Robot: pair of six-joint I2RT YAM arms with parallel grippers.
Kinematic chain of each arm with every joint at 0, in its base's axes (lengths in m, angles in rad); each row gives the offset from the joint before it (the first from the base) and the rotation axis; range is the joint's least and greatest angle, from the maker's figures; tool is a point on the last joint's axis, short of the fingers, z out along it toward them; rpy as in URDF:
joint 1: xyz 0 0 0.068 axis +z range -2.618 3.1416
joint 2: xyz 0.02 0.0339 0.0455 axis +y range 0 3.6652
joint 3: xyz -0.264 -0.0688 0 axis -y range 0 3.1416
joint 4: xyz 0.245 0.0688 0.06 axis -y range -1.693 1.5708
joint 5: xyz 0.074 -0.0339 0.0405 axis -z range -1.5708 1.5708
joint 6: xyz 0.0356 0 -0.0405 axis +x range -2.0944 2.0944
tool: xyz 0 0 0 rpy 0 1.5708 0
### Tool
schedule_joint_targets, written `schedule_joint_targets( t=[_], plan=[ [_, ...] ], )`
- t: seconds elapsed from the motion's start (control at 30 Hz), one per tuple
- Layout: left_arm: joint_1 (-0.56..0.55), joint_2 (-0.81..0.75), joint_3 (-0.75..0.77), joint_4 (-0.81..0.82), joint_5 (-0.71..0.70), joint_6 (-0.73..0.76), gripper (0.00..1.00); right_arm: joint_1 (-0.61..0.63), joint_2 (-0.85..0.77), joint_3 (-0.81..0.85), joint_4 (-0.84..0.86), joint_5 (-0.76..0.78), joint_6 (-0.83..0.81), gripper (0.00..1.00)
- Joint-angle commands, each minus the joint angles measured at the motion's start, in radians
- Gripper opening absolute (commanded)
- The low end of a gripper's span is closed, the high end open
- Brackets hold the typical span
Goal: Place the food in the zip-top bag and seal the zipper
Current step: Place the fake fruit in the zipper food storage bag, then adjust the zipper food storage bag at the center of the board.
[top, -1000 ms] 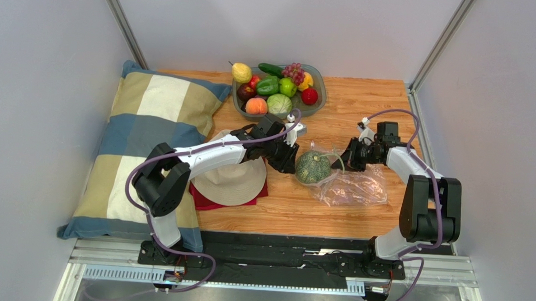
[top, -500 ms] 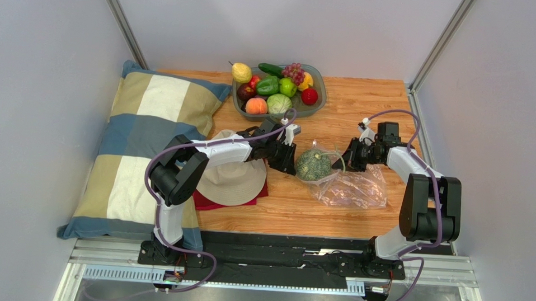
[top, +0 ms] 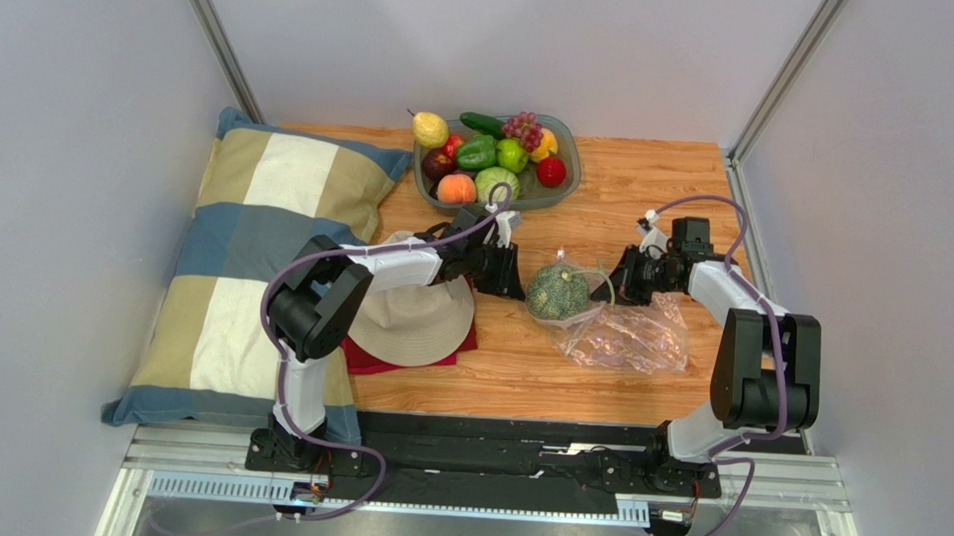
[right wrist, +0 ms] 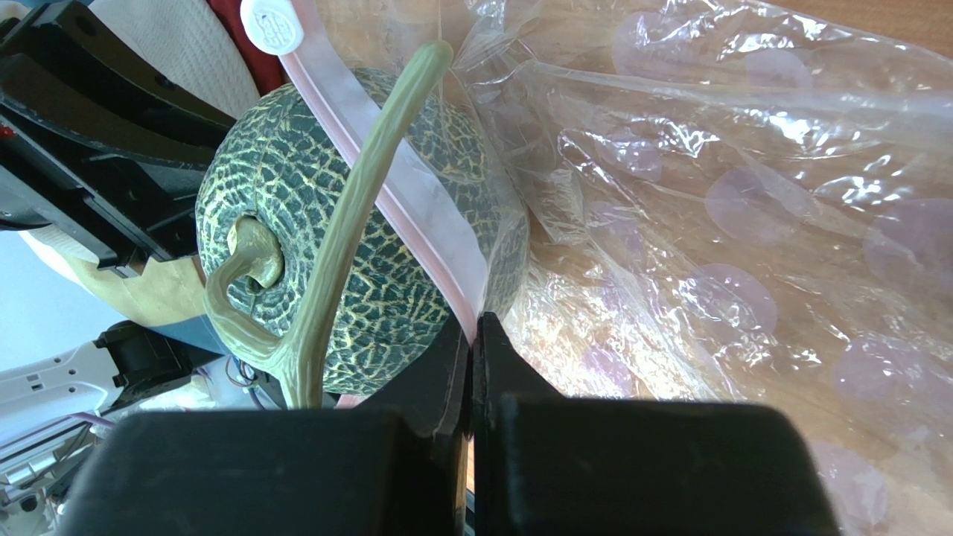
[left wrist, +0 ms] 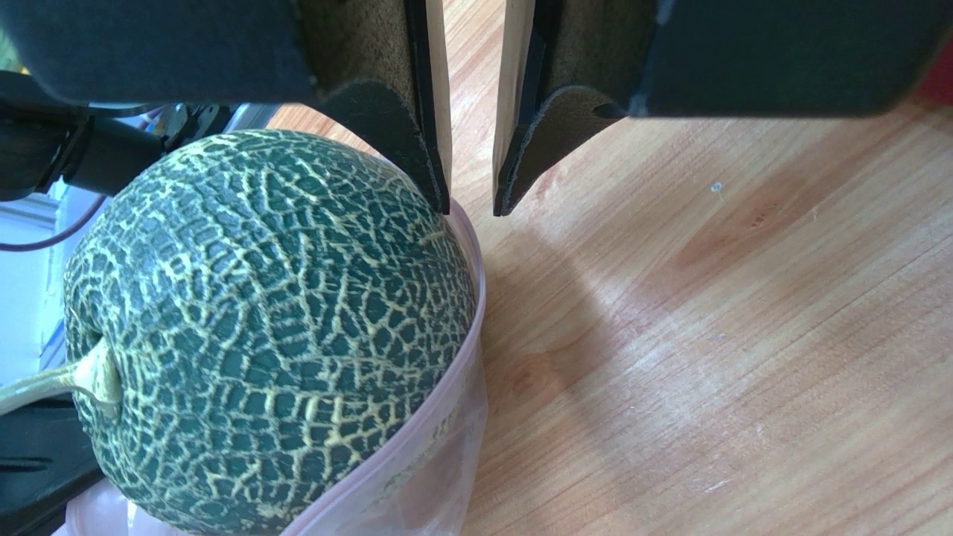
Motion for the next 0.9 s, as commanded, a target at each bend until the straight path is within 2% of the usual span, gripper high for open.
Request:
schedule_joint_targets(
  t=[0.0,0.43,0.5,0.63,0.87],
  plan=[
    [-0.001,0.029,0.025,0.057,0.030,-0.041,0.28,-0.004,0.013,0.009,0.031,-0.018,-0.005,0.00],
    [0.001,0.075,0.023,0.129,0.059,-0.117,0.27,-0.004,0.024,0.004,0.046,-0.025,0.007,0.00],
    [0.001,0.069,0.020,0.136,0.055,-0.114,0.21,-0.004,0.024,0.006,0.048,-0.025,0.007,0.00],
    [0.002,0.027,-0.003,0.146,0.039,-0.090,0.00,-0.004,0.017,0.010,0.039,-0.022,0.000,0.00],
    [0.002,-0.055,0.002,0.082,-0.017,0.028,0.00,-0.004,-0.005,0.033,0.017,-0.022,-0.019,0.00]
  ],
)
